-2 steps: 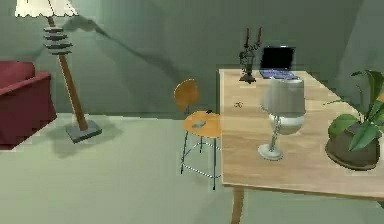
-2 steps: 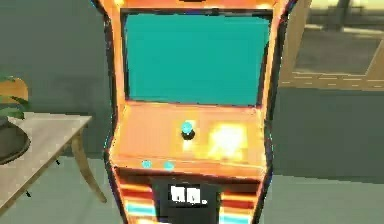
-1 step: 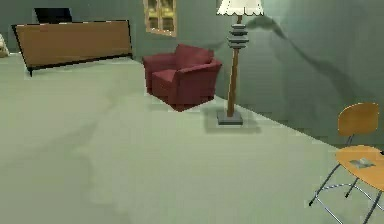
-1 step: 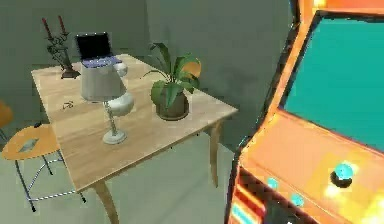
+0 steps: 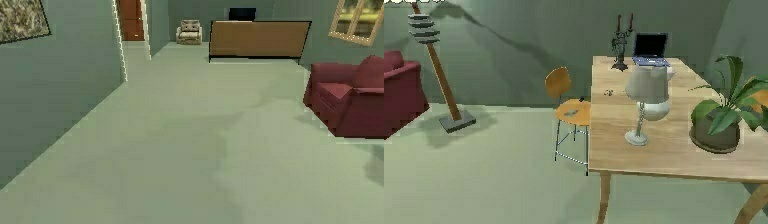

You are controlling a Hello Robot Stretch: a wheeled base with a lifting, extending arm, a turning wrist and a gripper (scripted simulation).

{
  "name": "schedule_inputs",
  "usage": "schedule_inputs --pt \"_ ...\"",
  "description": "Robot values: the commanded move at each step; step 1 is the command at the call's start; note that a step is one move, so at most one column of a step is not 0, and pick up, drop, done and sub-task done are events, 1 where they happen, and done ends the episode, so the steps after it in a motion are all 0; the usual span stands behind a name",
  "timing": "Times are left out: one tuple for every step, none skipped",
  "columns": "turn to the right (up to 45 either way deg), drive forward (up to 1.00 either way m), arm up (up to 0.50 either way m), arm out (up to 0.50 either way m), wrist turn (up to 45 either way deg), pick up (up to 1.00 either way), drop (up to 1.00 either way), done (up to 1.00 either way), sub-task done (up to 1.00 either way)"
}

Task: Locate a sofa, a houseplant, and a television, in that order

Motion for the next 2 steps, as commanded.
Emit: schedule_inputs --pt "0.0 1.0 0.0 0.0 0.0 0.0 0.0 0.0 0.0" --pt "0.0 1.0 0.0 0.0 0.0 0.0 0.0 0.0 0.0"
